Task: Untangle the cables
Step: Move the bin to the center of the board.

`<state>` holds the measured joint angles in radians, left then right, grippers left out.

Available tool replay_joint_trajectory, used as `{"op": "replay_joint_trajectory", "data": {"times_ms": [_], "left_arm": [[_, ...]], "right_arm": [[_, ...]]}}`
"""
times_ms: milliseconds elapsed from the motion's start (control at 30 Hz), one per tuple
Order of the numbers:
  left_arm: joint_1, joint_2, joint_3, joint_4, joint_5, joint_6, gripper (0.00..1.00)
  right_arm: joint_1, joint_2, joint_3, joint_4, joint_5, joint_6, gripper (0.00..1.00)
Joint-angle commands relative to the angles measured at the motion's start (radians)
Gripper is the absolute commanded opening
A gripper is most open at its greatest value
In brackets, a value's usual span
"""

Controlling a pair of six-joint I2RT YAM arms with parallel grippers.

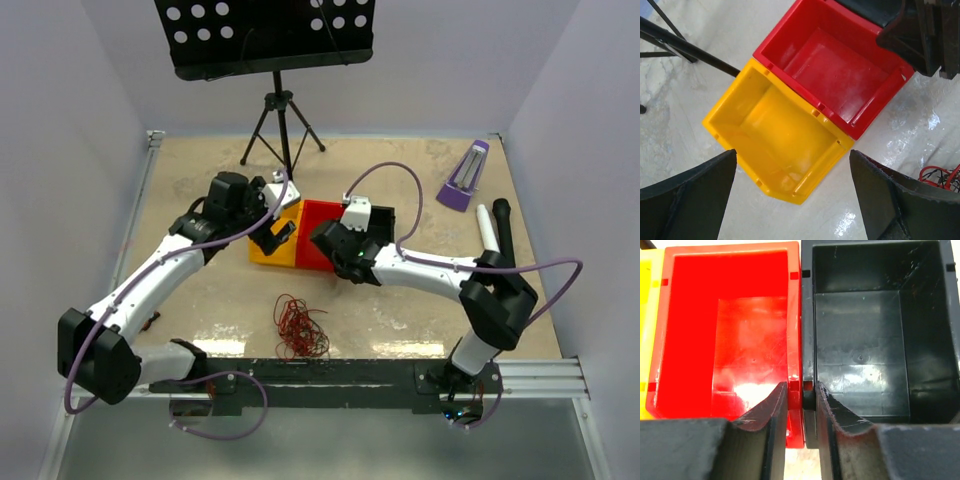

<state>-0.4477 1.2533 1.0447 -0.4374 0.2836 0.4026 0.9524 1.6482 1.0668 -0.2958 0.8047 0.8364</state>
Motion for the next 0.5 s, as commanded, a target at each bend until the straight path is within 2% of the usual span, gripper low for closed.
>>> {"op": "replay_joint_trajectory", "data": {"times_ms": [0, 33, 167, 367, 467], "left_arm": [[0.01, -0.025, -0.034, -0.007, 0.037, -0.007, 1.0], [0.01, -0.028, -0.038, -0.026, 0.067, 0.007, 1.0], [0.007, -0.045, -0.064, -0.115, 0.181, 0.106, 0.97], [-0.065, -0.08, -0.173, -0.205, 0.246, 0.238, 0.93], [-0.12, -0.086, -0.245, -0.186, 0.24, 0.265, 0.93]], "right_arm": [[0.009, -0.063, -0.014, 0.141, -0.018, -0.151, 0.38], [0.009, -0.085, -0.028, 0.148, -0.039, -0.157, 0.45], [0.012, -0.226, -0.114, 0.173, -0.119, -0.172, 0.57], [0.081, -0.494, -0.272, 0.242, -0.288, -0.214, 0.6], [0.153, -0.522, -0.314, 0.25, -0.338, -0.192, 0.59]]}}
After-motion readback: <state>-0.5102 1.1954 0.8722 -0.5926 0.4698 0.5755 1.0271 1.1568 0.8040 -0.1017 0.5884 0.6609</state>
